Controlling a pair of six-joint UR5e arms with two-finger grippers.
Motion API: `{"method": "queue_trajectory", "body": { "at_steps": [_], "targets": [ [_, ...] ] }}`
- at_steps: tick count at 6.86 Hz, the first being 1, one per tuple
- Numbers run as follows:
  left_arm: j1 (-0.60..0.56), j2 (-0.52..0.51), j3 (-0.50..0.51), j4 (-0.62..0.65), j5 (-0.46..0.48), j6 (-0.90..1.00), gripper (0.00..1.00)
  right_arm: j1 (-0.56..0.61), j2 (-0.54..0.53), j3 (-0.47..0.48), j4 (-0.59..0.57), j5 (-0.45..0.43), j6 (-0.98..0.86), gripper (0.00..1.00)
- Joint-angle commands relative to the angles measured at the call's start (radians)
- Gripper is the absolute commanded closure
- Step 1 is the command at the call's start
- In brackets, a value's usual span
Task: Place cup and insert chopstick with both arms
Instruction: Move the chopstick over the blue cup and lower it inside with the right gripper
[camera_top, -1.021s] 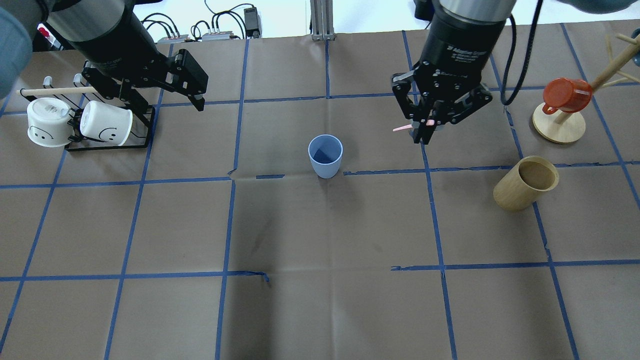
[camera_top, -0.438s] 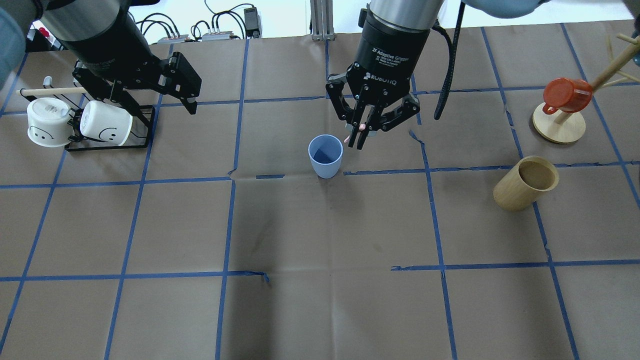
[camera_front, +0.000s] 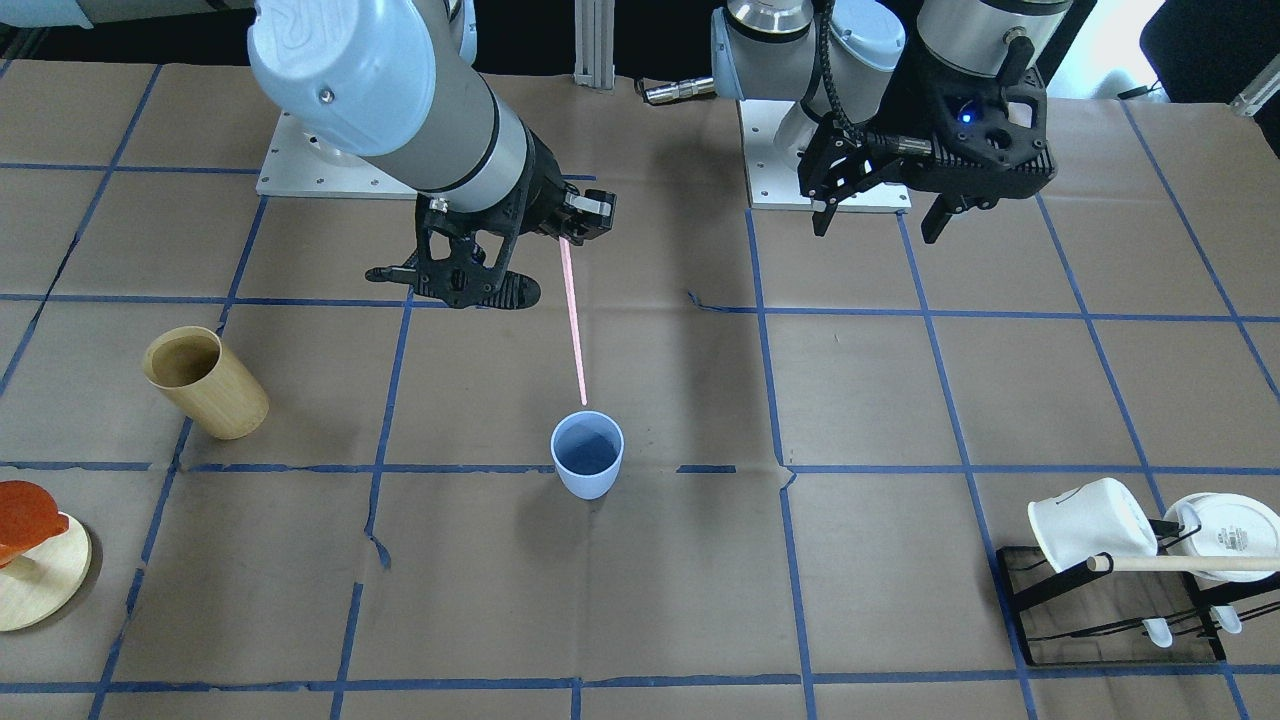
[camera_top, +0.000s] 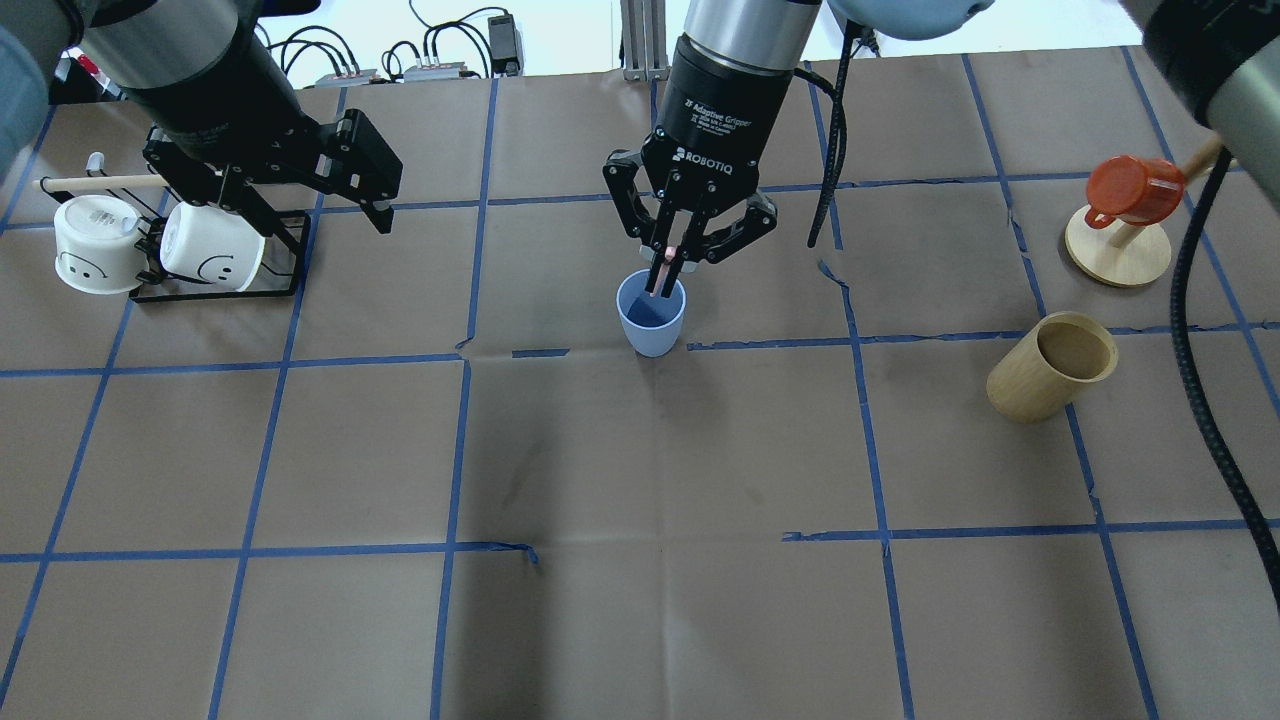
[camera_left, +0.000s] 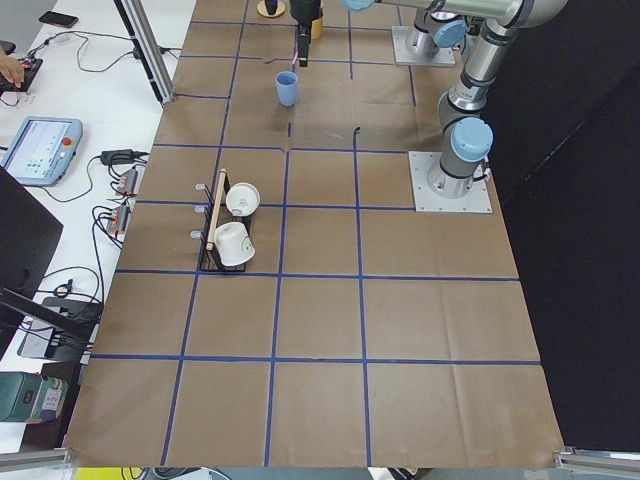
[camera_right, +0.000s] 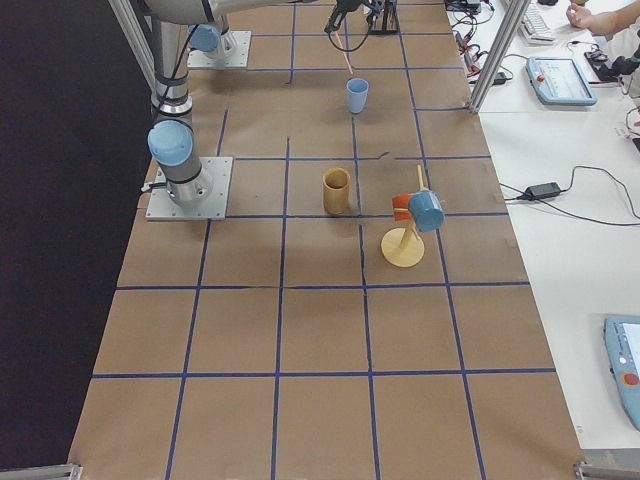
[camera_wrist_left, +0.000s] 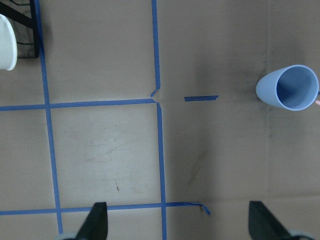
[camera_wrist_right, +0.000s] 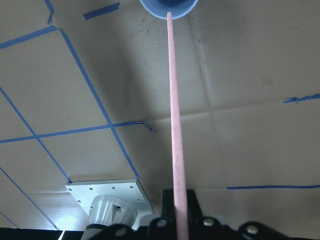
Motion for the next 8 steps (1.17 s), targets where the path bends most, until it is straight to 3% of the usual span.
{"method": "queue_trajectory", "body": {
  "at_steps": [1, 6, 7, 8],
  "targets": [
    [0.001, 0.001, -0.001, 0.003, 0.001, 0.001, 0.00, 0.003, 0.047, 0.007, -0.034, 0.001, 0.004, 0.82],
    [0.021, 0.003, 0.002, -0.008, -0.002, 0.003, 0.00, 0.011, 0.123, 0.010, -0.053, 0.004, 0.004, 0.80],
    [0.021, 0.001, 0.002, -0.008, -0.003, 0.003, 0.00, 0.011, 0.130, 0.008, -0.081, 0.006, 0.005, 0.78],
    [0.021, 0.001, 0.002, -0.008, -0.003, 0.003, 0.00, 0.011, 0.133, 0.011, -0.110, 0.004, 0.007, 0.69]
  ]
}}
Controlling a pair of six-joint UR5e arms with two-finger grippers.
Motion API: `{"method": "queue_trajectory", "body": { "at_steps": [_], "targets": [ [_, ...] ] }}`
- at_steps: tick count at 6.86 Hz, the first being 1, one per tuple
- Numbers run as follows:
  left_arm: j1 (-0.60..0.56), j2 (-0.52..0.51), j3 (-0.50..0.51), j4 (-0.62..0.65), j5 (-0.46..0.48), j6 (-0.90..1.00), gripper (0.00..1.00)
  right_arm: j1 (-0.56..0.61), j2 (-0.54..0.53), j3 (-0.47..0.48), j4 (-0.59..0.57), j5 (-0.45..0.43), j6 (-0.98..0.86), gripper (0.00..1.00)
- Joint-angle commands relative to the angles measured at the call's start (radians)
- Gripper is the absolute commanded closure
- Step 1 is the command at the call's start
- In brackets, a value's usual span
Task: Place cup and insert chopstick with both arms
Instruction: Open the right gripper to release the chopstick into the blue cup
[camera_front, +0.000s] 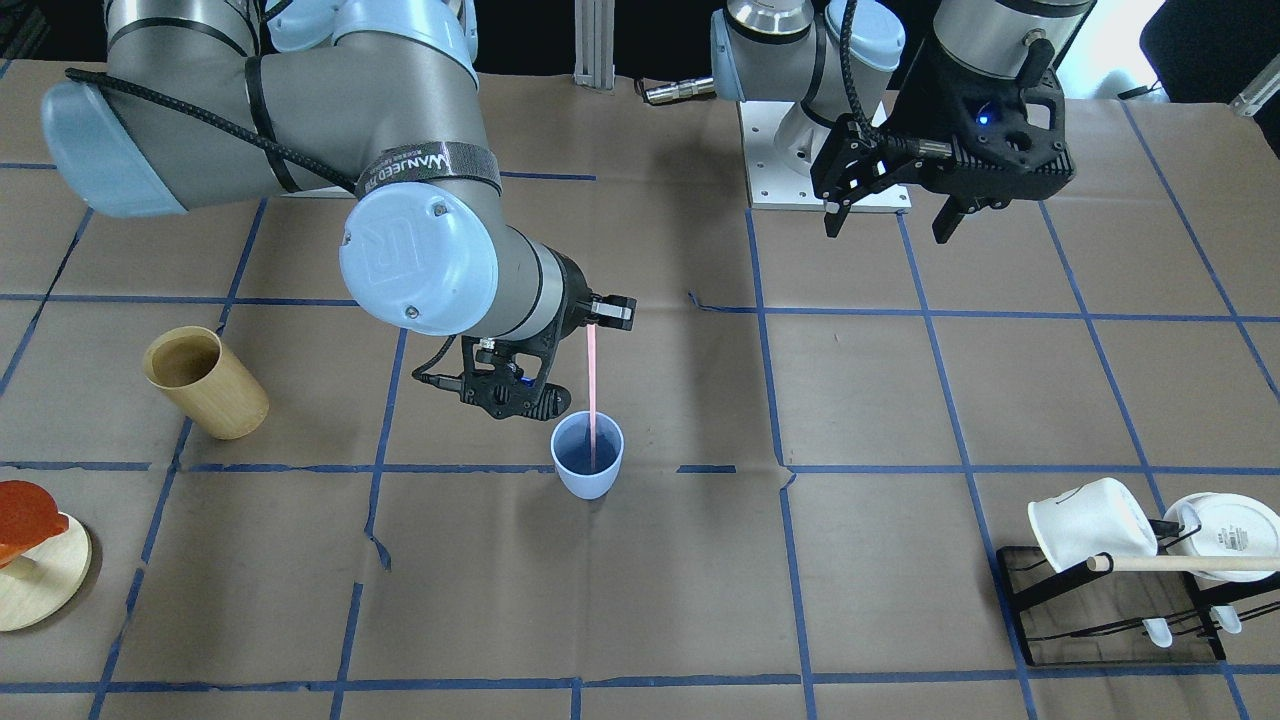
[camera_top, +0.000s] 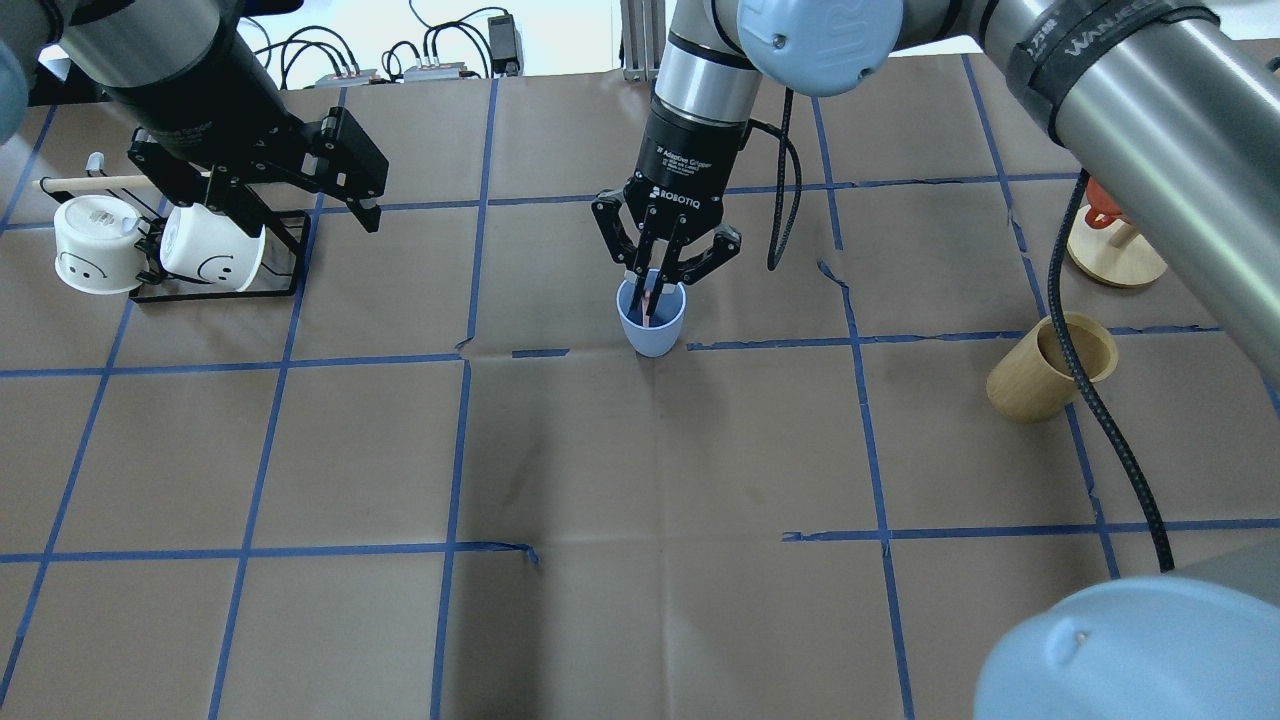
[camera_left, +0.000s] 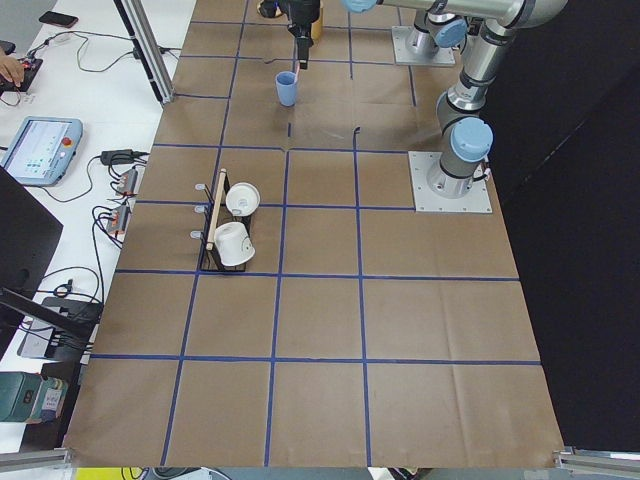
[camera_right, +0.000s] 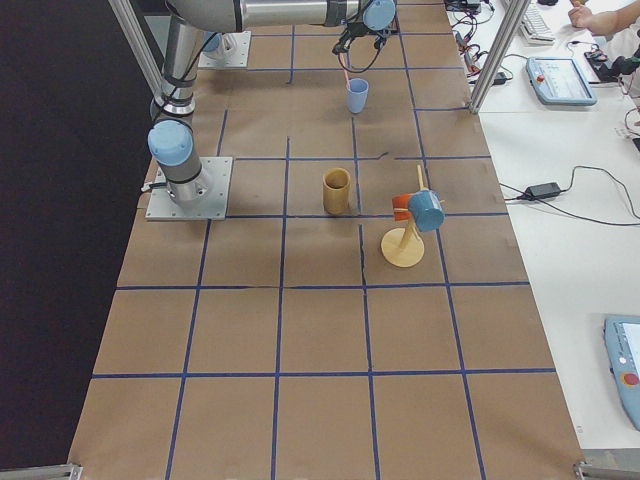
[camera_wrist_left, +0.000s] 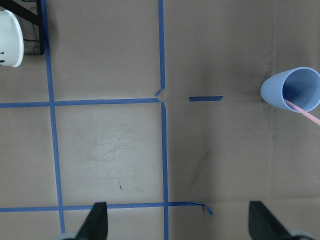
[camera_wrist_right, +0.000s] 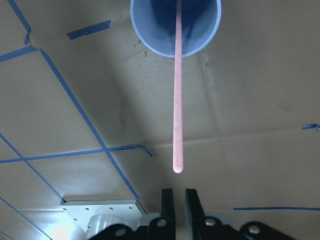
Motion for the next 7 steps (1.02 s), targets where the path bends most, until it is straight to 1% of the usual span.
{"method": "queue_trajectory", "body": {
  "at_steps": [1, 2, 3, 4, 5, 6, 7],
  "targets": [
    [-0.001, 0.001, -0.005, -0.002, -0.001, 0.000, 0.00, 0.000, 0.010, 0.002, -0.071, -0.013, 0.000, 0.30],
    [0.001, 0.001, -0.005, 0.000, 0.001, 0.000, 0.00, 0.000, 0.012, 0.000, -0.089, -0.014, 0.002, 0.08],
    [0.001, 0.001, -0.003, -0.002, 0.001, 0.000, 0.00, -0.003, 0.001, -0.003, -0.112, -0.017, 0.002, 0.03],
    [0.001, 0.003, -0.006, 0.000, -0.001, 0.000, 0.00, -0.008, -0.016, -0.009, -0.122, -0.060, -0.013, 0.01],
    [0.001, 0.001, -0.005, 0.000, -0.001, 0.000, 0.00, -0.021, -0.064, 0.011, -0.189, -0.144, -0.036, 0.01],
    [0.001, 0.003, -0.005, 0.000, -0.001, 0.000, 0.00, -0.049, -0.104, 0.043, -0.198, -0.198, -0.093, 0.01],
    [0.001, 0.001, -0.003, 0.000, -0.001, 0.000, 0.00, -0.102, -0.178, 0.098, -0.200, -0.221, -0.178, 0.01]
  ]
}}
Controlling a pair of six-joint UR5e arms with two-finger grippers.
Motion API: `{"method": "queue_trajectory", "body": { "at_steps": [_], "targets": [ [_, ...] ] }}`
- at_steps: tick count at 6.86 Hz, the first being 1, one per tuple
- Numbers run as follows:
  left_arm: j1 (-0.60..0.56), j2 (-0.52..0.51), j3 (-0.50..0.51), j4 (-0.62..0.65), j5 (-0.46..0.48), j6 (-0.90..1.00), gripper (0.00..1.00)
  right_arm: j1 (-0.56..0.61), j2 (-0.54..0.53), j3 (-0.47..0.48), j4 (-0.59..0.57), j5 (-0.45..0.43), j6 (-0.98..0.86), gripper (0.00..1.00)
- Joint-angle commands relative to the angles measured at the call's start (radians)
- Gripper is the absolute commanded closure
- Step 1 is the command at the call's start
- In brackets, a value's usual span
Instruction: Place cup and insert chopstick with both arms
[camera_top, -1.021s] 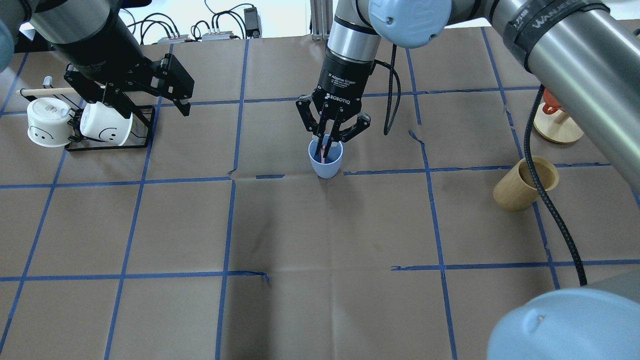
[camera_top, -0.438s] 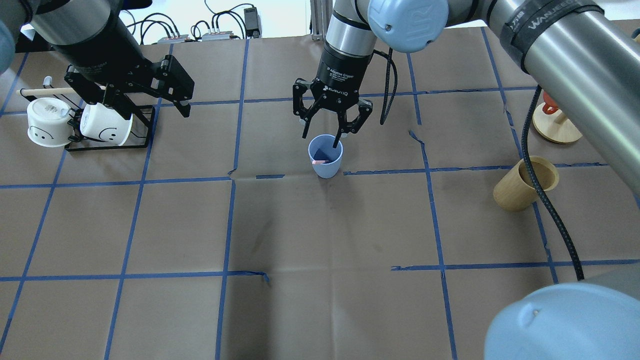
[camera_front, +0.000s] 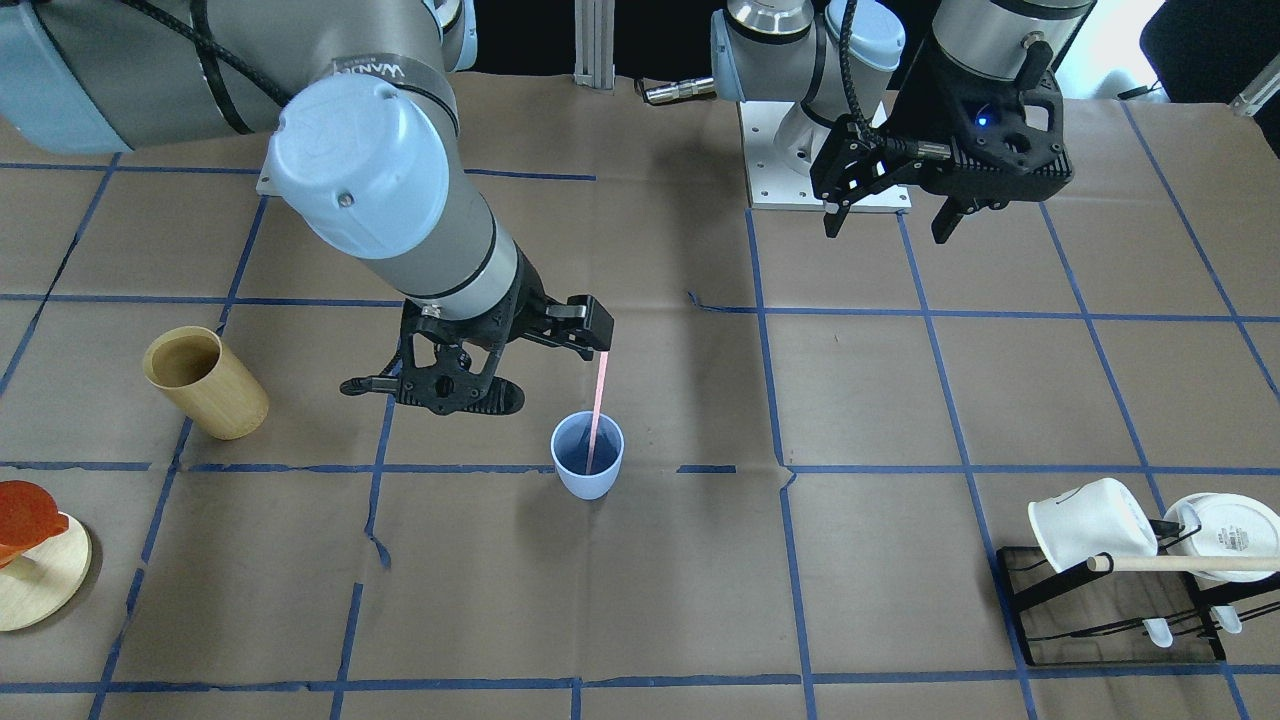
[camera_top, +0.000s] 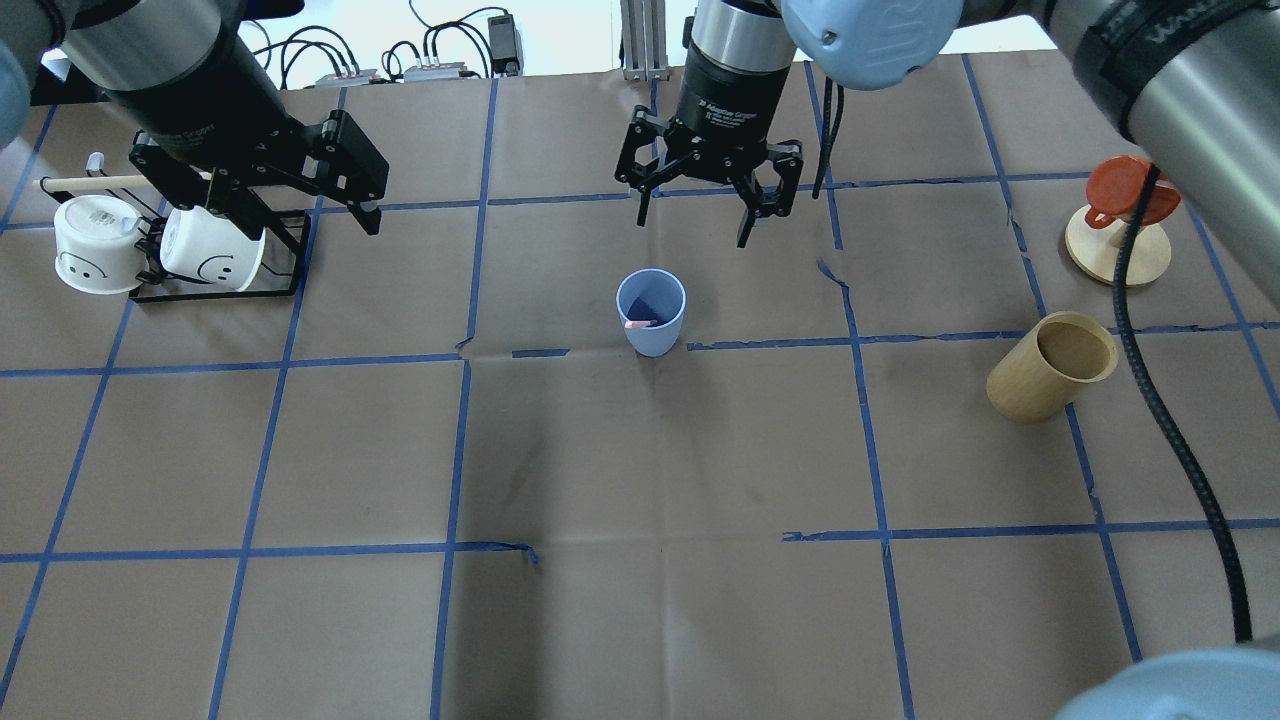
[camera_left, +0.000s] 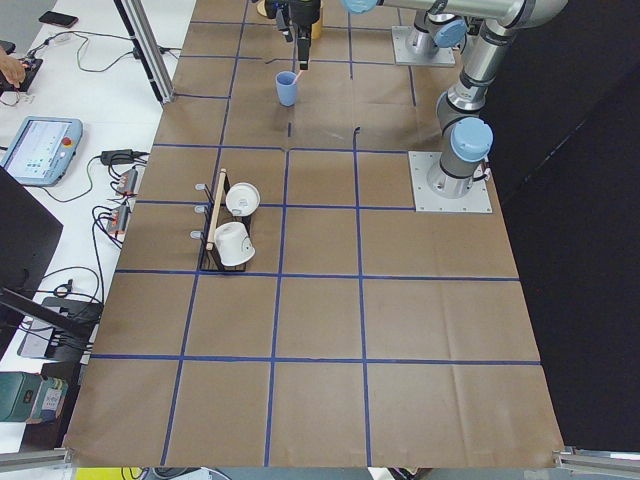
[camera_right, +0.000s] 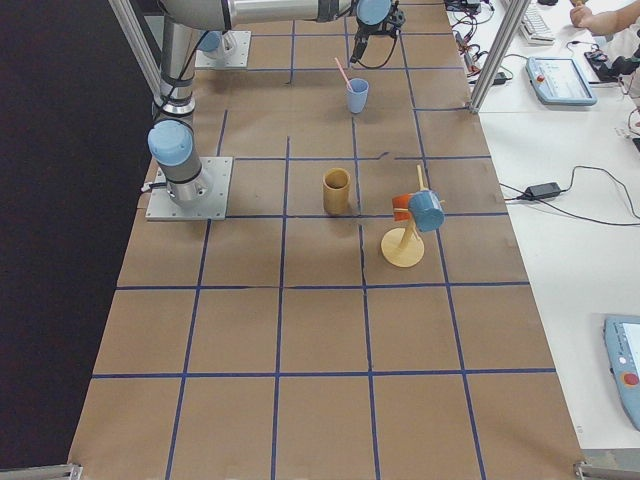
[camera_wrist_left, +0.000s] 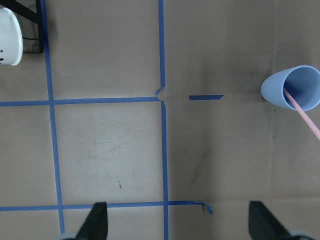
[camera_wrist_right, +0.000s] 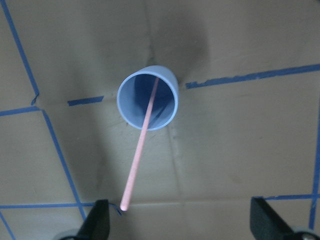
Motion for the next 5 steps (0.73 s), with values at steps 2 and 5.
{"method": "queue_trajectory", "body": {
  "at_steps": [2, 5],
  "targets": [
    [0.000, -0.001, 0.004, 0.000, 0.000, 0.000, 0.00, -0.190, -0.239, 0.220, -0.063, -0.073, -0.236, 0.01],
    [0.000, -0.001, 0.004, 0.000, 0.001, 0.000, 0.00, -0.220, -0.367, 0.354, -0.179, -0.214, -0.260, 0.01]
  ]
}}
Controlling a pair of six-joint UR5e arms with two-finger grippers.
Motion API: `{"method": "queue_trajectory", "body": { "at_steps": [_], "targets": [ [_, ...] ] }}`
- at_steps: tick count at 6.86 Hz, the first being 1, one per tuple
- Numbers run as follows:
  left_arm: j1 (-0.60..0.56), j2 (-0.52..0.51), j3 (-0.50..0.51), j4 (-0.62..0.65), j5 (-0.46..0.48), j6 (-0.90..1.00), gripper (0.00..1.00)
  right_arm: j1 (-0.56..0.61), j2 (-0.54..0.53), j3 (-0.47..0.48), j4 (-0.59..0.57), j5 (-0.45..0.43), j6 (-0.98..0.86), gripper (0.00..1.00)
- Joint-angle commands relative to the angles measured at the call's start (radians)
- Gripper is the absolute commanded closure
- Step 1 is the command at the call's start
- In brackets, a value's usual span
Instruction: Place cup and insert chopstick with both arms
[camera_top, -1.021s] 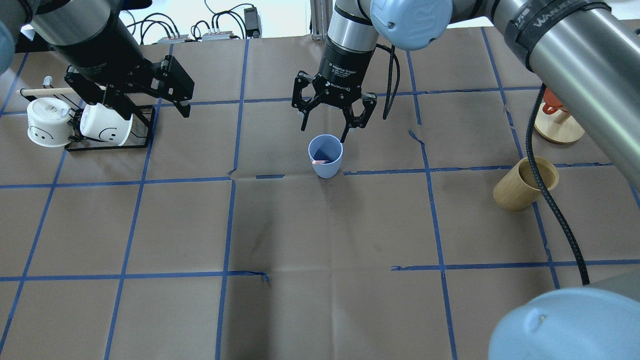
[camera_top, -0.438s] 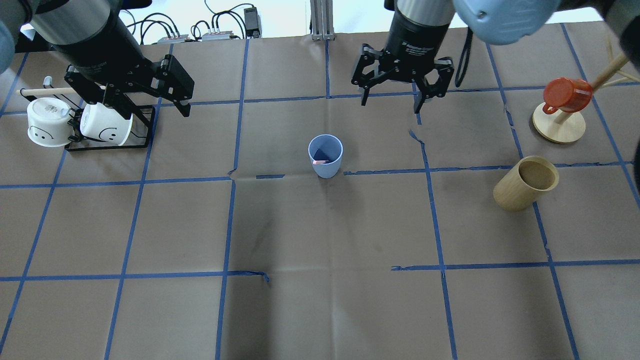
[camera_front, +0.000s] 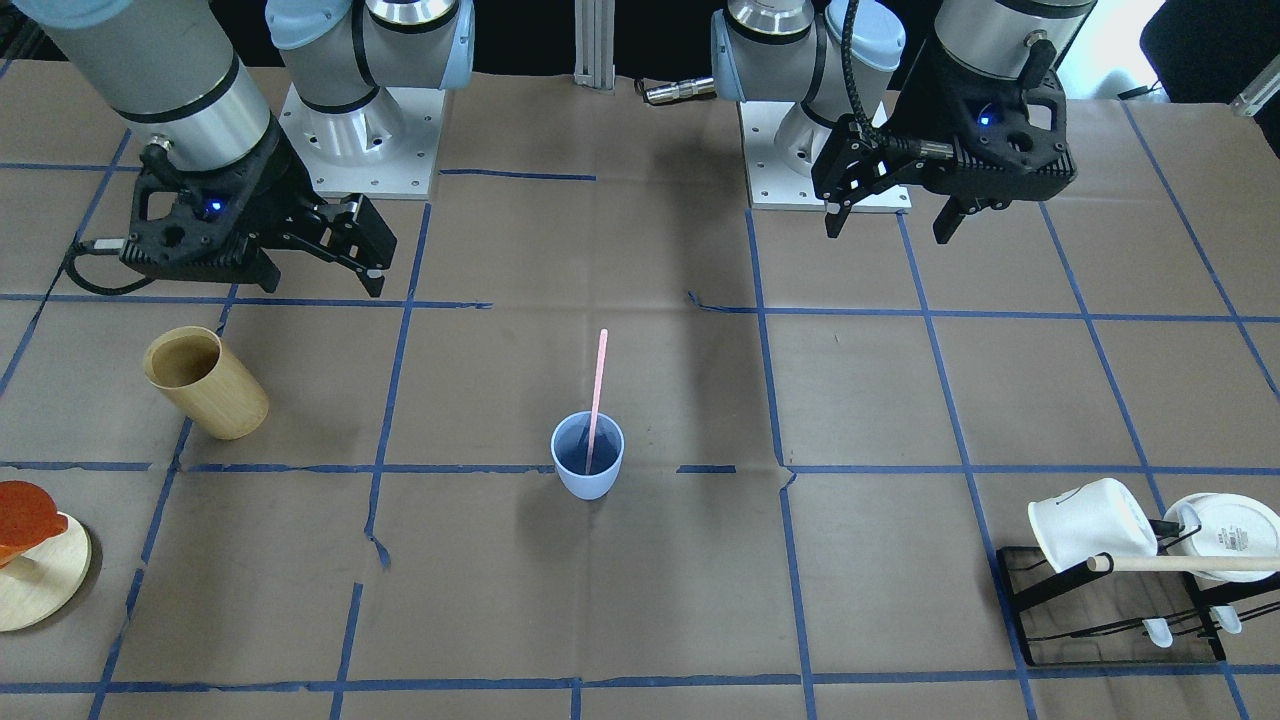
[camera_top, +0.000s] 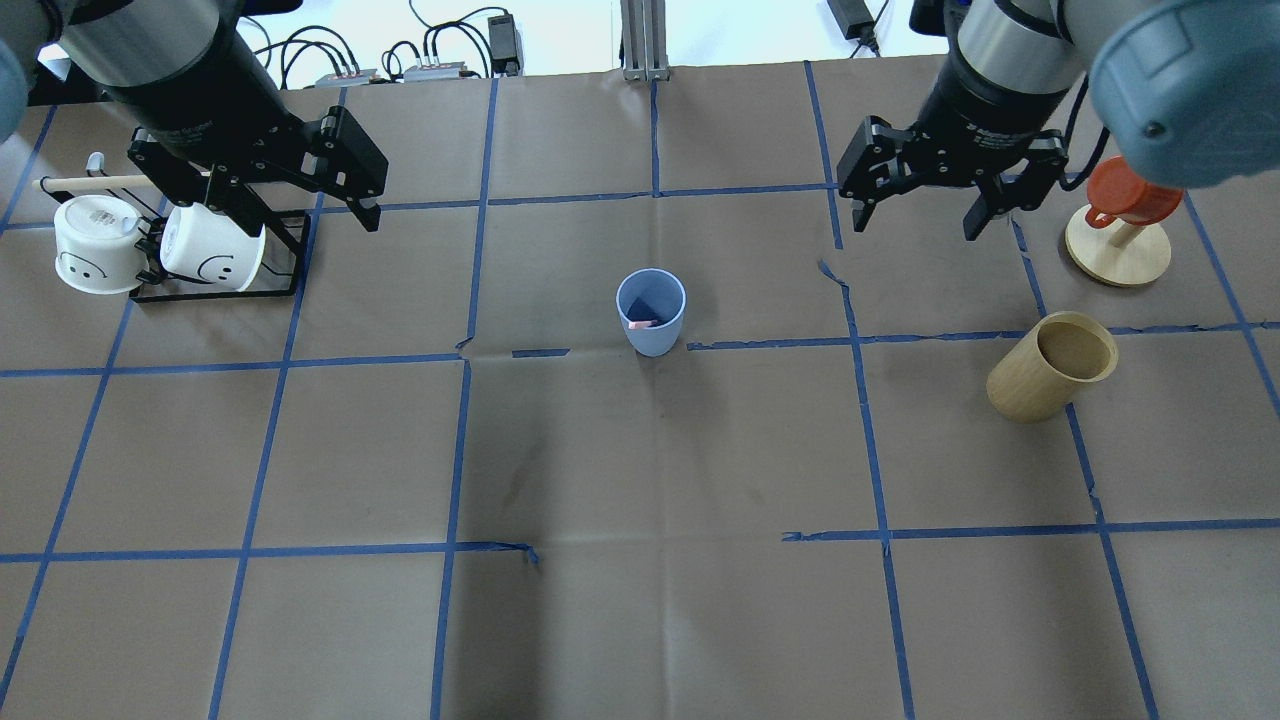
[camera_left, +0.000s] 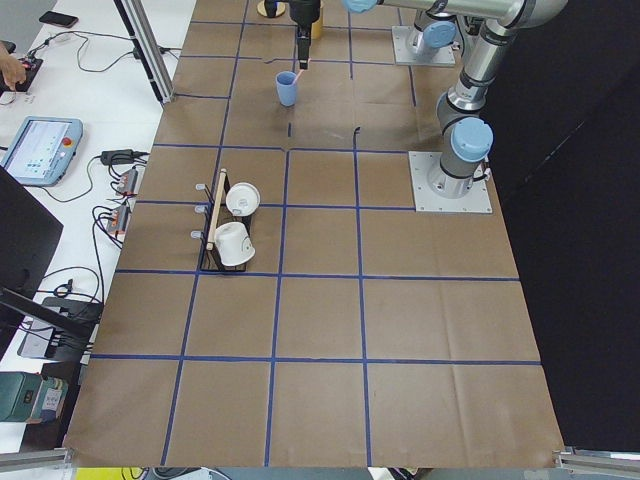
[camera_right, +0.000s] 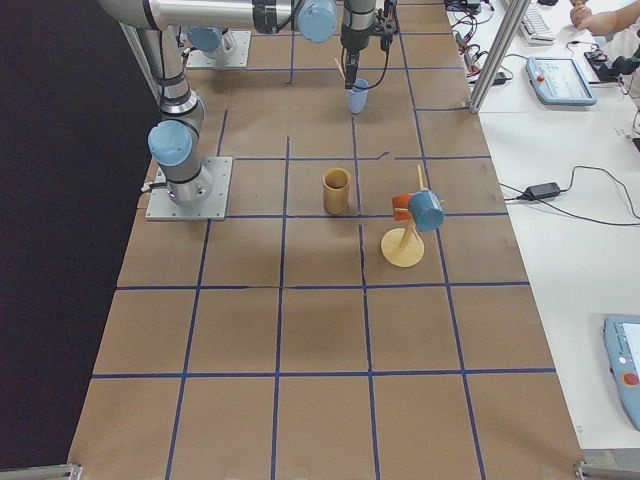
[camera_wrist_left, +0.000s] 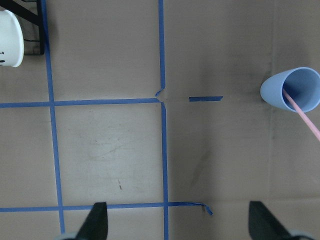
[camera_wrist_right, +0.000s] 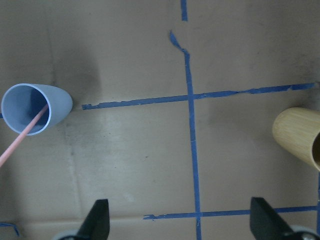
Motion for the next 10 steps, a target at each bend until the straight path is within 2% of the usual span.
{"method": "queue_trajectory", "body": {
  "at_steps": [1, 5, 10],
  "targets": [
    [0.000, -0.001, 0.001, 0.000, 0.000, 0.000, 0.00, 0.002, -0.045, 0.034, -0.019, -0.036, 0.009, 0.01],
    [0.000, -0.001, 0.006, 0.000, 0.000, 0.000, 0.00, 0.045, -0.042, 0.032, 0.000, -0.039, 0.013, 0.01],
    [0.002, -0.001, 0.006, 0.000, 0.000, 0.000, 0.00, 0.045, -0.044, 0.042, 0.040, -0.062, 0.015, 0.01]
  ]
}}
